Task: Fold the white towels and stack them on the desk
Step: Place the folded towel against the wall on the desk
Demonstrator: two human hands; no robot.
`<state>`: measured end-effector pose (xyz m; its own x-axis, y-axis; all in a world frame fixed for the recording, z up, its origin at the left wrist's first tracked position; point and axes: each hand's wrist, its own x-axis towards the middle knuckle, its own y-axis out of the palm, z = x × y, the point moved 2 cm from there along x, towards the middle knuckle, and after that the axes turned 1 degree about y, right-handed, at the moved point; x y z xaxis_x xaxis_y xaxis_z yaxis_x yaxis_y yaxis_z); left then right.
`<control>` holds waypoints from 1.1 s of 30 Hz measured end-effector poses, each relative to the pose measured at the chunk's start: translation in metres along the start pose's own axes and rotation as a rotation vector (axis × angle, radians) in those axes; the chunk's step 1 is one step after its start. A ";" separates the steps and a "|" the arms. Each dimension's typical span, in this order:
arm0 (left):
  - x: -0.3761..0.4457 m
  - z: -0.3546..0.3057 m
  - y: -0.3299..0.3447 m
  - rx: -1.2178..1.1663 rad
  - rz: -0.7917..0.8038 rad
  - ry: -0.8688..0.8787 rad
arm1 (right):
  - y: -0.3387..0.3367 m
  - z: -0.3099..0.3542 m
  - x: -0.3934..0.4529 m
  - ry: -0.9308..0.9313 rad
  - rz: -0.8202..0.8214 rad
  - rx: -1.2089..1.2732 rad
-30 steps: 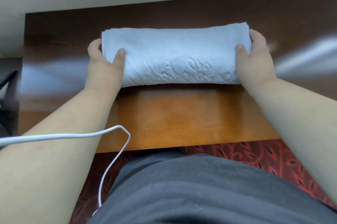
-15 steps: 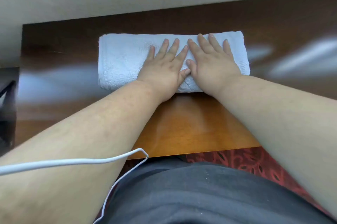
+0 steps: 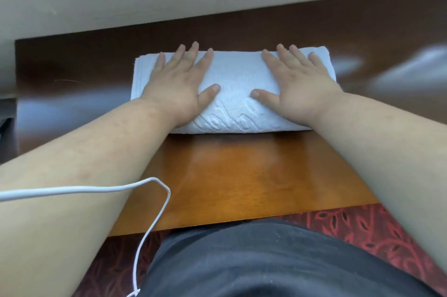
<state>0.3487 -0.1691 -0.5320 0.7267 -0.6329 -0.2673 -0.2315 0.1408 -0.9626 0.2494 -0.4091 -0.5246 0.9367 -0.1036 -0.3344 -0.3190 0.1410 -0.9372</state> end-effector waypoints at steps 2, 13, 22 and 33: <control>-0.004 0.009 0.004 -0.014 -0.006 0.053 | 0.004 -0.012 -0.008 0.029 -0.032 -0.007; -0.018 0.036 0.015 -0.333 -0.120 -0.488 | 0.011 -0.019 -0.015 0.297 -0.090 0.097; -0.029 0.048 0.002 -0.808 -0.222 -0.694 | -0.001 -0.037 -0.024 0.544 -0.192 0.854; -0.098 0.021 0.013 -1.458 0.287 -1.187 | -0.010 -0.060 -0.052 0.872 0.300 1.626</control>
<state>0.2881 -0.0893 -0.5192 0.4324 0.1552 -0.8882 -0.2370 -0.9309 -0.2781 0.1948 -0.4638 -0.5037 0.3870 -0.2365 -0.8912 0.4858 0.8738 -0.0209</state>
